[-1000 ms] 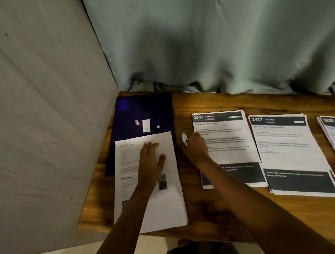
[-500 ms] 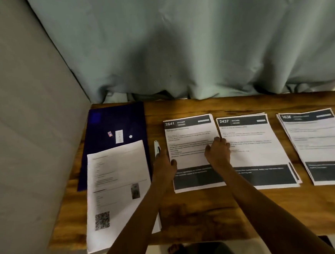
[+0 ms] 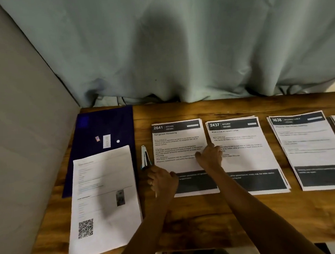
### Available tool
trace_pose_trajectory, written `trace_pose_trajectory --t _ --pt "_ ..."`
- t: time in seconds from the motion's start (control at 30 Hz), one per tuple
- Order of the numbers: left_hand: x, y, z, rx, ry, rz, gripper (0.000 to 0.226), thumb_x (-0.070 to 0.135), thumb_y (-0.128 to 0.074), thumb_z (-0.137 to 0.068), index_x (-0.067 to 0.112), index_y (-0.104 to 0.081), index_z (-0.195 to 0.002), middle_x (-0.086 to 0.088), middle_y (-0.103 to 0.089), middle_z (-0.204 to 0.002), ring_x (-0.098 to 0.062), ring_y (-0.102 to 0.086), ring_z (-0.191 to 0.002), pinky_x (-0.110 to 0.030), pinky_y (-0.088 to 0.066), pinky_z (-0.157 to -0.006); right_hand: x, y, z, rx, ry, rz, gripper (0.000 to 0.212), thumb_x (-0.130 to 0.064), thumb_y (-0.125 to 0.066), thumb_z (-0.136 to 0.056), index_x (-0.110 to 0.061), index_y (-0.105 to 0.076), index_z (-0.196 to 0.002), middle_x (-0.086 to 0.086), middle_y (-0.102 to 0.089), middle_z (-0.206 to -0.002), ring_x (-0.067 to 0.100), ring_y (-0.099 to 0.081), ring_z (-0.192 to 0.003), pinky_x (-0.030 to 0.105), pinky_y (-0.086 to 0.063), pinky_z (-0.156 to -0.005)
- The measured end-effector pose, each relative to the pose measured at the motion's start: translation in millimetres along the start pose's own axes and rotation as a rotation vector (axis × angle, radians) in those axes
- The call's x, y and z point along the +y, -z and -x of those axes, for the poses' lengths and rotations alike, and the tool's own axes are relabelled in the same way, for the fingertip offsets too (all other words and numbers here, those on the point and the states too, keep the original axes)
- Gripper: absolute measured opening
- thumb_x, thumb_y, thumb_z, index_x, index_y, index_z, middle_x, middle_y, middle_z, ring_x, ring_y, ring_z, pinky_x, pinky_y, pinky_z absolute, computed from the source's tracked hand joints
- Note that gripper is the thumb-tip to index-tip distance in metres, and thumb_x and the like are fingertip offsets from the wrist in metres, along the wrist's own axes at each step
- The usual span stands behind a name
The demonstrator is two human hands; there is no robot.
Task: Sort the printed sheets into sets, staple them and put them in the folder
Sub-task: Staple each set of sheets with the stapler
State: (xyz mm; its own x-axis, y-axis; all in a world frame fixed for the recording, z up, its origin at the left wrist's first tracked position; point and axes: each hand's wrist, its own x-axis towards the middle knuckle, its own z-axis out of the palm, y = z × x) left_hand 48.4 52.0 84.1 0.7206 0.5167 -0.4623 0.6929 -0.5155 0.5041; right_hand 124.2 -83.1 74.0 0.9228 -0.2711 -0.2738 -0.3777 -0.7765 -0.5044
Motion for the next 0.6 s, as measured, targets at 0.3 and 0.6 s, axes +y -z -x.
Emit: trace_pose_trajectory --t 0.3,0.6 --pt "-1.8 8.4 -11.5 -0.053 0.153 0.167 0.063 0.018 -0.058 -0.092 0.003 -0.021 -0.142 -0.021 -0.035 -0.143 -0.038 -0.038 -0.131 -0.049 -0.037 -0.108 0.5 -0.9 -15.3 -0.064 -0.106 -0.157 0.038 -0.025 -0.067 -0.083 -0.006 -0.052 -0.113 0.014 -0.061 -0.112 0.032 -0.060 -0.102 0.047 -0.053 -0.088" --pt "3.8 14.1 -6.0 -0.148 0.079 0.201 0.045 0.007 -0.048 -0.098 -0.003 -0.025 -0.135 -0.008 -0.045 -0.132 -0.027 -0.051 -0.114 -0.034 -0.045 -0.100 2.7 6.9 -1.8 -0.020 0.028 -0.283 0.009 -0.020 -0.056 -0.093 -0.011 -0.058 -0.094 0.011 -0.066 -0.103 0.029 -0.065 -0.094 0.043 -0.056 -0.084"
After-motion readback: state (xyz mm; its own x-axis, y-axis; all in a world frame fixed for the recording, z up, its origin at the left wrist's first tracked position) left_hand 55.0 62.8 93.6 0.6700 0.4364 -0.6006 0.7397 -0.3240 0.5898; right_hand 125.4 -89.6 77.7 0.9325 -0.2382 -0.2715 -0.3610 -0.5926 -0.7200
